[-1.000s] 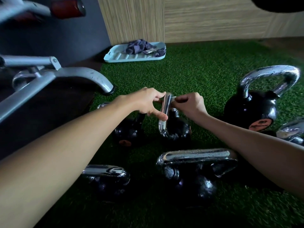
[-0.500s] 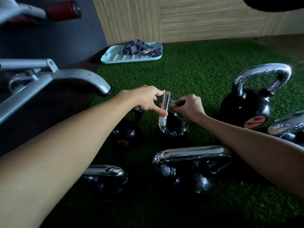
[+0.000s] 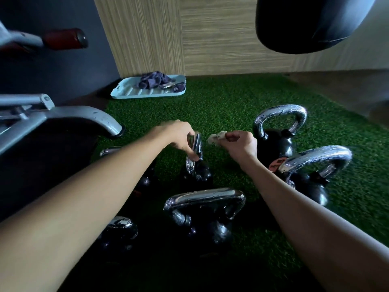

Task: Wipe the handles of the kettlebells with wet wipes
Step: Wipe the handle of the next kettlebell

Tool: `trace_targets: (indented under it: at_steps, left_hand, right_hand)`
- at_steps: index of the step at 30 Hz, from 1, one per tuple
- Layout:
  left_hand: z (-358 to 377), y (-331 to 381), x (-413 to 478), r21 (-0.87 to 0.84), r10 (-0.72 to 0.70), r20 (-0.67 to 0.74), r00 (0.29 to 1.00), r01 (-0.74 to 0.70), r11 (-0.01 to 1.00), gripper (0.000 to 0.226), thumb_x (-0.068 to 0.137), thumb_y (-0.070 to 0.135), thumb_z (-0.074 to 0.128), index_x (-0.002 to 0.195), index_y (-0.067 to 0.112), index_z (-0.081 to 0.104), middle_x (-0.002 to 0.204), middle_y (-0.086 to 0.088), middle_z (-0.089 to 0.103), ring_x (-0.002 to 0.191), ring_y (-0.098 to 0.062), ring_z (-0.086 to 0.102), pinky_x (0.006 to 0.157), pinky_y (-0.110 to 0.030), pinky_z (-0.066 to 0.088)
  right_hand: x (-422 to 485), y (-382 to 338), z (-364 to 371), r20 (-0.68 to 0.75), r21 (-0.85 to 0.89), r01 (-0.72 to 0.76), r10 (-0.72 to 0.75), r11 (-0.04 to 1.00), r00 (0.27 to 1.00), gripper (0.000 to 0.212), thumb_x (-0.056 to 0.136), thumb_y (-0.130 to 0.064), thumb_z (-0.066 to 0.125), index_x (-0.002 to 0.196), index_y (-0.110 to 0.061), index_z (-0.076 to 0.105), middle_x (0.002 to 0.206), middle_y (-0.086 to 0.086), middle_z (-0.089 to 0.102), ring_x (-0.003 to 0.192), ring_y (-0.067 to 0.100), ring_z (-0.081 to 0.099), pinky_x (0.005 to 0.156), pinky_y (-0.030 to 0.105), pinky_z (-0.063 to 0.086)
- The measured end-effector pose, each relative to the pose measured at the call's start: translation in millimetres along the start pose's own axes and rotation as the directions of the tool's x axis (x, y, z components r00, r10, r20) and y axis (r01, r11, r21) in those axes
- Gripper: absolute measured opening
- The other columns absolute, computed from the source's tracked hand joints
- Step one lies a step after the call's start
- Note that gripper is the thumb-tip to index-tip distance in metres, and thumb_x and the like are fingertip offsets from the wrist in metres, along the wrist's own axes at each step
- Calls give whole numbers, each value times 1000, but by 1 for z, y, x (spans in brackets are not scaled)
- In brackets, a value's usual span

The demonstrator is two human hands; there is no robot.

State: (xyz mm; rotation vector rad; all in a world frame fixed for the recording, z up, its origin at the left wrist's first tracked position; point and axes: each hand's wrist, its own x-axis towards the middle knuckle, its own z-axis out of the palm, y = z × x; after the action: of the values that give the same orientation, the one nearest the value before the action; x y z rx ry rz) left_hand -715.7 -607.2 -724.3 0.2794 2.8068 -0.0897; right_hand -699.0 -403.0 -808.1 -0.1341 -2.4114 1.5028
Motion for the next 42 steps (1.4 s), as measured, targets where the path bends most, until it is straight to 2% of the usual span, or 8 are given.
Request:
trace_targets:
  at_steps: [5, 9, 15, 20, 23, 26, 31, 42]
  left_hand:
    - [50, 1, -5, -200, -187, -97, 978, 165, 966, 69, 67, 57, 90, 120, 21, 66, 97, 1, 70, 76, -13, 65, 51, -26, 46]
    - [46, -6, -2, -334, -97, -32, 995, 81, 939, 108, 41, 67, 93, 138, 31, 61, 127, 3, 68, 103, -16, 63, 84, -33, 55]
    - [8, -25, 0, -58, 83, 63, 995, -79, 995, 122, 46, 64, 93, 153, 38, 41, 155, -3, 47, 136, -27, 49, 111, -45, 43]
    - [-15, -28, 7, 151, 147, 104, 984, -162, 975, 103, 63, 37, 95, 152, 40, 43, 123, 2, 60, 83, -15, 53, 81, -32, 46]
    - [-14, -31, 20, 214, 165, 57, 985, -174, 961, 93, 66, 25, 95, 145, 45, 50, 115, 5, 63, 92, -13, 64, 88, -38, 49]
    - [-8, -37, 31, 220, 165, 9, 986, -163, 962, 64, 82, 37, 83, 137, 51, 54, 116, -4, 74, 86, -16, 75, 78, -38, 43]
    - [7, -45, 36, 255, 174, -57, 983, -154, 955, 102, 66, 27, 91, 148, 54, 37, 111, 2, 75, 105, -20, 69, 85, -37, 53]
    - [46, -58, -67, -216, -21, -257, 966, -37, 976, 61, 81, 72, 67, 135, 45, 60, 131, 10, 64, 106, -17, 67, 76, -28, 51]
  right_hand:
    - [-14, -8, -20, 13, -2, 83, -83, 997, 996, 17, 71, -32, 91, 78, -30, 76, 73, -19, 70, 67, -4, 65, 72, 18, 58]
    - [-22, -10, -27, 42, -42, 120, -119, 992, 992, 18, 70, -32, 92, 75, -33, 75, 74, -19, 70, 70, 1, 67, 72, 21, 57]
    - [-32, -10, -29, 75, -40, 118, -115, 992, 990, 20, 70, -32, 92, 85, -26, 79, 73, -22, 68, 69, -4, 64, 66, 11, 50]
    - [-38, -3, -26, 86, 1, 76, -76, 997, 993, 20, 69, -32, 93, 77, -33, 75, 72, -20, 71, 65, -9, 64, 63, 6, 49]
    - [-41, 4, -25, 88, 5, 59, -59, 998, 994, 20, 68, -32, 93, 80, -29, 78, 72, -17, 73, 63, -10, 64, 63, 9, 49]
    - [-44, 5, -27, 91, 11, 33, -34, 999, 995, 21, 67, -32, 94, 80, -29, 78, 73, -16, 73, 62, -10, 64, 63, 10, 50]
    - [-48, -6, -32, 106, 65, -22, 15, 998, 994, 24, 64, -31, 95, 80, -31, 77, 75, -14, 74, 64, -8, 64, 63, 11, 48]
    - [-71, -63, -65, 233, 67, 41, -55, 997, 971, 21, 65, -40, 93, 75, -30, 77, 78, -6, 76, 60, 2, 59, 65, 24, 50]
